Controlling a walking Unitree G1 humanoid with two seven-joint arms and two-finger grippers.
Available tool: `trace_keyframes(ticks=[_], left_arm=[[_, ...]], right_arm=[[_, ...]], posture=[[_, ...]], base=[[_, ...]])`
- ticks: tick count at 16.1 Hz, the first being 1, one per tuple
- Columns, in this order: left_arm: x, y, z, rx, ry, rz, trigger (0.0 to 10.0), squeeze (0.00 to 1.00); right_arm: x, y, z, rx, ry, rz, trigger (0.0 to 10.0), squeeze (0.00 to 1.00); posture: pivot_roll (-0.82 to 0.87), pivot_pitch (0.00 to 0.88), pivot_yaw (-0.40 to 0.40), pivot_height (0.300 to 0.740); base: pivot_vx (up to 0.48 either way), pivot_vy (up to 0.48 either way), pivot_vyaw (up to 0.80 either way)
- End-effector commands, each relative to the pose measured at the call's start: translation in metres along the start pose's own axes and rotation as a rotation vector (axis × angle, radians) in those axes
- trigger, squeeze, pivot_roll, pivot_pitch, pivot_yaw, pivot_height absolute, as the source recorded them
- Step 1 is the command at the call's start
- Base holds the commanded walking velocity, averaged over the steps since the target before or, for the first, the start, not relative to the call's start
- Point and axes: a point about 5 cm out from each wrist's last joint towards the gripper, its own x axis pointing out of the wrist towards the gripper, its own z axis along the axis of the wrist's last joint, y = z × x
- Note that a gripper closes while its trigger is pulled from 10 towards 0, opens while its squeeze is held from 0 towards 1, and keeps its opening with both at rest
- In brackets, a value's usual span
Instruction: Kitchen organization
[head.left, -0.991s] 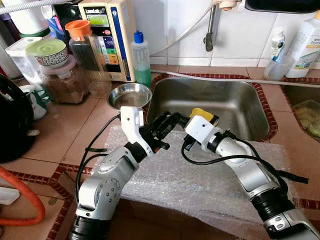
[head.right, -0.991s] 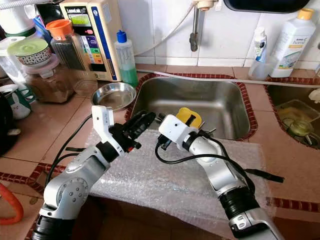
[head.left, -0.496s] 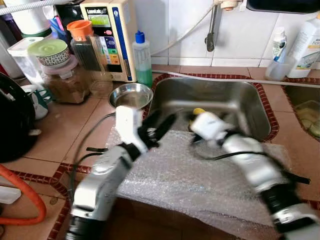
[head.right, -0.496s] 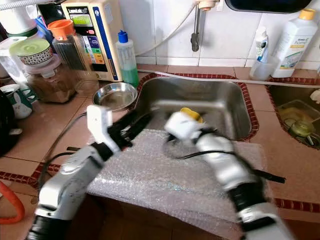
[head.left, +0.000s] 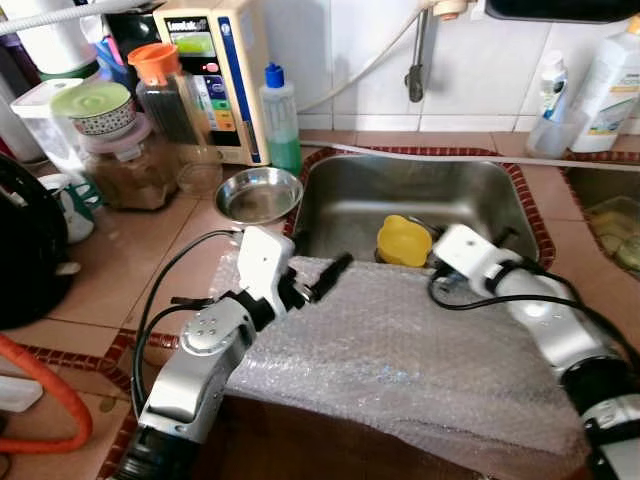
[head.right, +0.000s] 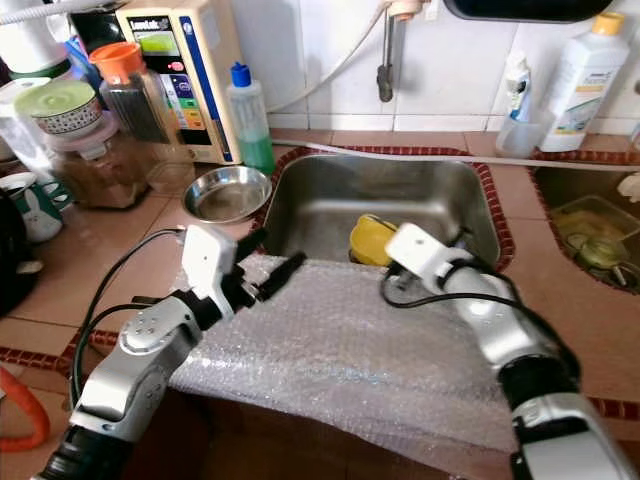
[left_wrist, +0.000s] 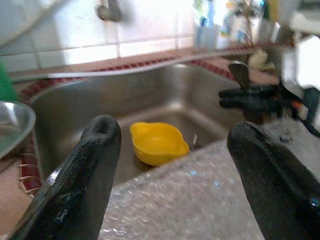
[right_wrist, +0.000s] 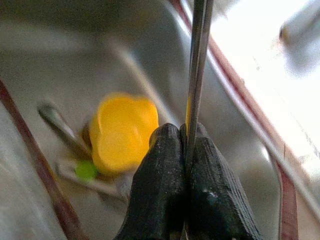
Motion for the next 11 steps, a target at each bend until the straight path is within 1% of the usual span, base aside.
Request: trace_keyframes(ticks=[1,2,3,4,5,6,8,9,10,11], left_arm=[[0.003,-0.001,0.003,0.042,0.001,-0.034,10.0,1.0],[0.004,-0.001,0.002,0.048,0.003,-0.041,10.0,1.0],[0.004,-0.003,0.001,0.06,0.006,-0.056,10.0,1.0],[0.004,-0.005,-0.001,0.063,0.014,-0.071,10.0,1.0],[0.004,-0.007,-0.003,0.067,0.019,-0.085,10.0,1.0],[0.004,-0.009,-0.003,0.068,0.021,-0.092,10.0,1.0],[0.003,-0.01,-0.005,0.069,0.029,-0.104,10.0,1.0],[0.003,-0.011,-0.006,0.071,0.03,-0.107,10.0,1.0],[0.003,-0.011,-0.006,0.071,0.031,-0.109,10.0,1.0],[0.003,-0.011,-0.006,0.071,0.032,-0.109,10.0,1.0]], right_arm=[[-0.001,-0.011,-0.002,-0.018,0.007,-0.031,3.8,0.0],[-0.002,-0.013,-0.005,-0.019,0.015,-0.034,6.4,0.0],[-0.003,-0.017,-0.01,-0.024,0.031,-0.039,9.5,0.0],[-0.003,-0.019,-0.012,-0.029,0.038,-0.037,10.0,0.0],[-0.003,-0.021,-0.012,-0.04,0.036,-0.023,10.0,0.58],[-0.002,-0.022,-0.011,-0.048,0.038,-0.014,10.0,1.0],[0.001,-0.02,-0.01,-0.068,0.048,0.026,10.0,1.0],[0.003,-0.019,-0.008,-0.042,0.041,0.042,10.0,1.0],[0.006,-0.022,-0.007,0.069,0.041,0.008,10.0,1.0],[0.01,-0.027,-0.003,0.259,0.016,-0.05,10.0,1.0]], posture=[[-0.3,0.064,0.128,0.74],[-0.3,0.064,0.128,0.74],[-0.31,0.066,0.134,0.74],[-0.3,0.067,0.136,0.74],[-0.3,0.068,0.138,0.74],[-0.3,0.068,0.138,0.74],[-0.3,0.067,0.14,0.74],[-0.3,0.067,0.14,0.74],[-0.3,0.067,0.14,0.74],[-0.29,0.064,0.135,0.74]], base=[[0.0,0.0,0.0],[0.0,0.0,0.0],[0.0,0.0,0.0],[0.0,0.0,0.0],[0.0,0.0,0.0],[0.0,0.0,0.0],[0.0,0.0,0.0],[0.0,0.0,0.0],[0.0,0.0,0.0],[0.0,0.0,0.0]])
